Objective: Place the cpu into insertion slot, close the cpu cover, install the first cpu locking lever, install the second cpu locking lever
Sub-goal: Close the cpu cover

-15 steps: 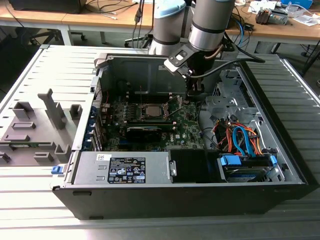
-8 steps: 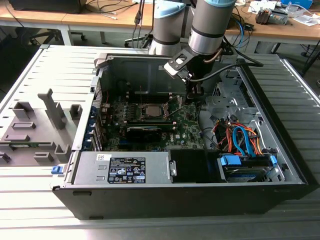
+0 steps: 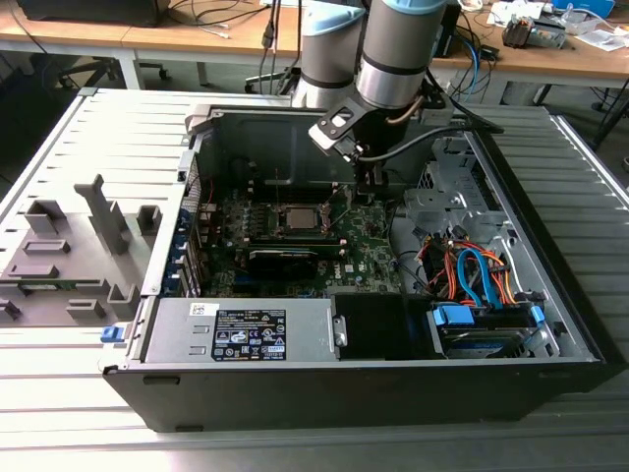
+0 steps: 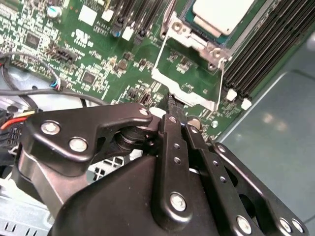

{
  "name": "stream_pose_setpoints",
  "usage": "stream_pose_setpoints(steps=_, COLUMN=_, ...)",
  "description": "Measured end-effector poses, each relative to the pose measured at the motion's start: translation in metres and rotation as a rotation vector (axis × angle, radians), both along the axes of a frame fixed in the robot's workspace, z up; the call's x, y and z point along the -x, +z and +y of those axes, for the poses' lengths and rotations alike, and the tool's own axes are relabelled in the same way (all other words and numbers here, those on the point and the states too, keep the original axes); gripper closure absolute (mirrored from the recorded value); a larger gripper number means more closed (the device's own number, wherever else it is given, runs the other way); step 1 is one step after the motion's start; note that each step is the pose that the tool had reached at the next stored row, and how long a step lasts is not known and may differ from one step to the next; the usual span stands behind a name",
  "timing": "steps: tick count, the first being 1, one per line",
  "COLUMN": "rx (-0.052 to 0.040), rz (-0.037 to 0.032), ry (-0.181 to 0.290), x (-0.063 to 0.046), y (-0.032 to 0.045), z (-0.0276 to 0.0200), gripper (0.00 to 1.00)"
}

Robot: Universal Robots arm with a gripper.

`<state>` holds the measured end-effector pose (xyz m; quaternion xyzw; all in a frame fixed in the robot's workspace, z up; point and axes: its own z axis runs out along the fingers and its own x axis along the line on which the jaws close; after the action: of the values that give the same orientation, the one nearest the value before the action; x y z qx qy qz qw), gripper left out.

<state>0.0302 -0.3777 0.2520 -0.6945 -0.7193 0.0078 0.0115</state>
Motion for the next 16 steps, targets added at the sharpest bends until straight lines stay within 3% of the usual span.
stream_pose_setpoints(steps=4, rx=-0.0022, rz=-0.0056, ry=0.0, x=0.018, y=0.0, z=-0.0008, gripper=0.89)
stream_pose_setpoints(steps=10, rx=-0.0157, rz=-0.0108, ry=0.0, x=0.043, y=0.0, z=-0.0021, gripper=0.89)
stream_pose_setpoints(steps=16, rx=-0.0266, rz=-0.0107, ry=0.016, x=0.054, y=-0.0015, z=-0.0048, gripper=0.89)
